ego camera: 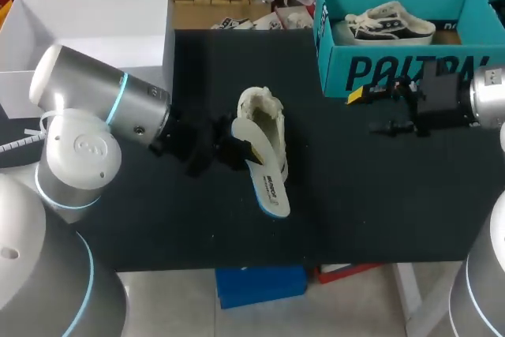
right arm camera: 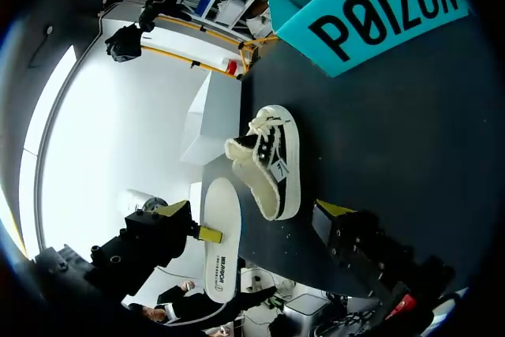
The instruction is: Take the shoe out of the shoebox, open the shoe tongue, remove and reinsert the insole, then place the shoe into the shoebox
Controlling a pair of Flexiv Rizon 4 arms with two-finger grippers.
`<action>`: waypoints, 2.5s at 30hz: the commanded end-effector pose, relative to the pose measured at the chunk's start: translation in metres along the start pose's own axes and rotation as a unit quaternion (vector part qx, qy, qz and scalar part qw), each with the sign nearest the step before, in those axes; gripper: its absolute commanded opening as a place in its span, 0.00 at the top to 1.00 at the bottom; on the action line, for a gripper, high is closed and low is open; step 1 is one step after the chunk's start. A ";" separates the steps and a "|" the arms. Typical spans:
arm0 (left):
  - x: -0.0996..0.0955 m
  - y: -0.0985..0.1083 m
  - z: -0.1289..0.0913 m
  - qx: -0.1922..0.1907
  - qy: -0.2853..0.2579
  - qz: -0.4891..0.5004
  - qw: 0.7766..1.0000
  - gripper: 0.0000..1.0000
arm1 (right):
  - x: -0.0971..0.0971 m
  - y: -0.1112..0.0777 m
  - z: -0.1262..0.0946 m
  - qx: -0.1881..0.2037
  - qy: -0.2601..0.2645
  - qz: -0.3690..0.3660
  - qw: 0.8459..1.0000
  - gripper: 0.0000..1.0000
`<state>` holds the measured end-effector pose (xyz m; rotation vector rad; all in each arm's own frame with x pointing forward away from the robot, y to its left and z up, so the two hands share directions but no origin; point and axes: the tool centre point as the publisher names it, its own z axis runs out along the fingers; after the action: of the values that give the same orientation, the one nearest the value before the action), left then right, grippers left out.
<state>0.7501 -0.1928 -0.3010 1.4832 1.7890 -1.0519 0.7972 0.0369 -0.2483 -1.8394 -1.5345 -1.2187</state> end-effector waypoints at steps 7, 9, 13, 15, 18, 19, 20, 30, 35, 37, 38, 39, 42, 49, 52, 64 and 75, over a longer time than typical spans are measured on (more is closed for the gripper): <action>0.006 -0.002 0.016 0.070 0.010 -0.006 0.997 1.00 | 0.002 -0.004 -0.005 -0.005 -0.001 0.000 1.000 0.00; 0.008 -0.001 0.020 0.074 0.020 -0.005 0.997 1.00 | 0.002 -0.004 -0.005 -0.005 -0.001 0.000 1.000 0.00; 0.007 0.000 0.025 0.092 0.020 -0.014 0.995 1.00 | 0.002 -0.004 -0.005 -0.005 -0.001 0.000 1.000 0.00; 0.008 0.001 0.028 0.096 0.033 -0.012 0.995 1.00 | 0.002 -0.004 -0.005 -0.005 -0.001 0.000 1.000 0.00; 0.009 0.006 0.032 0.105 0.040 -0.016 0.994 1.00 | 0.002 -0.004 -0.005 -0.005 -0.001 0.000 1.000 0.00; 0.010 0.007 0.034 0.108 0.041 -0.015 0.993 1.00 | 0.002 -0.004 -0.005 -0.005 -0.001 0.000 1.000 0.00; 0.010 0.008 0.035 0.115 0.046 -0.017 0.992 1.00 | 0.002 -0.004 -0.005 -0.005 -0.001 0.000 1.000 0.00; 0.014 0.027 0.043 0.125 0.065 -0.028 0.990 1.00 | 0.002 -0.004 -0.005 -0.005 -0.001 0.000 1.000 0.00; 0.019 0.035 0.047 0.130 0.071 -0.036 0.988 1.00 | 0.002 -0.004 -0.005 -0.005 -0.001 0.000 1.000 0.00; 0.020 0.039 0.048 0.132 0.076 -0.040 0.988 1.00 | 0.002 -0.004 -0.005 -0.005 -0.001 0.000 1.000 0.00; 0.020 0.041 0.048 0.132 0.081 -0.040 0.987 1.00 | 0.002 -0.004 -0.005 -0.005 -0.001 0.000 1.000 0.00; 0.021 0.042 0.048 0.134 0.086 -0.040 0.986 1.00 | 0.002 -0.004 -0.005 -0.005 -0.001 0.000 1.000 0.00; 0.021 0.049 0.047 0.133 0.097 -0.038 0.986 1.00 | 0.002 -0.004 -0.005 -0.005 -0.001 0.000 1.000 0.00; 0.017 0.066 0.045 0.126 0.117 -0.029 0.985 1.00 | 0.002 -0.004 -0.005 -0.005 -0.001 0.000 1.000 0.00; 0.017 0.072 0.045 0.119 0.131 -0.022 0.984 1.00 | 0.002 -0.004 -0.005 -0.005 -0.001 0.000 1.000 0.00; 0.024 0.094 0.050 0.106 0.142 -0.025 0.984 1.00 | 0.002 -0.004 -0.005 -0.005 -0.001 0.000 1.000 0.00; 0.025 0.114 0.049 0.084 0.157 -0.023 0.984 1.00 | 0.002 -0.004 -0.005 -0.005 -0.001 0.000 1.000 0.00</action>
<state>0.8505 -0.2110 -0.3709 1.7918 1.9877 -1.0779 0.7910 0.0344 -0.2456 -1.8456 -1.5297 -1.2306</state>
